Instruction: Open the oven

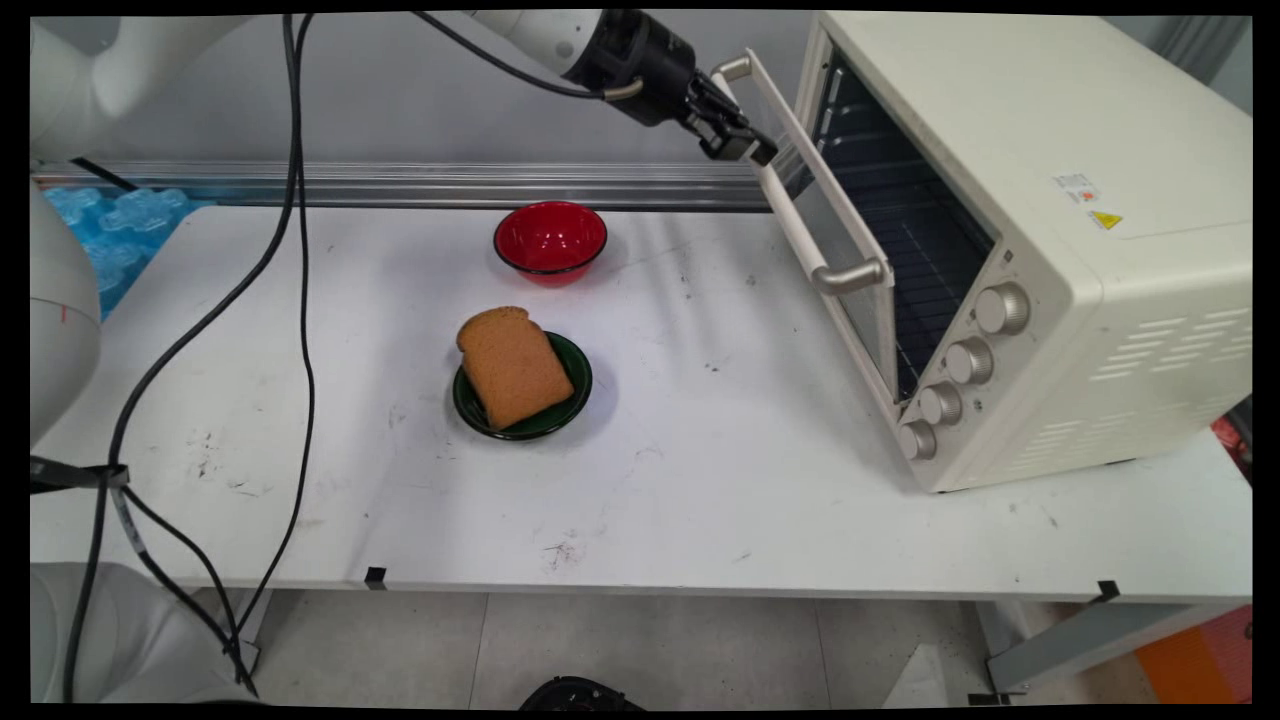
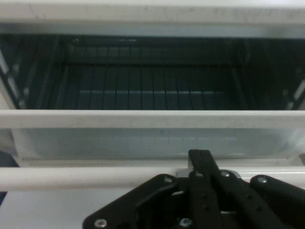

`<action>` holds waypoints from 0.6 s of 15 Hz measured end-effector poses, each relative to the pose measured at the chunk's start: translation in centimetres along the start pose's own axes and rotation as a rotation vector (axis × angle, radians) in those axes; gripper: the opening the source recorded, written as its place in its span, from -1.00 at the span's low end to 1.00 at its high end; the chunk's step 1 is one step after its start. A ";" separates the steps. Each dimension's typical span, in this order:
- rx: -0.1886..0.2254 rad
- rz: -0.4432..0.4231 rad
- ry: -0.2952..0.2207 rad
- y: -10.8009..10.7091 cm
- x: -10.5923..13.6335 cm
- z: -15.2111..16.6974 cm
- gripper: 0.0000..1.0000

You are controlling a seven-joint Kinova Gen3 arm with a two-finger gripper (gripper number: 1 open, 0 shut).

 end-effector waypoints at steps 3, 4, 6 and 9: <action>0.000 0.005 -0.021 0.3 -0.9 0.0 -1.00; 0.001 0.005 -0.027 0.3 -1.1 0.2 -1.00; -0.007 0.014 -0.039 0.5 -1.1 1.0 -1.00; -0.007 0.014 -0.051 0.4 -1.7 1.4 -1.00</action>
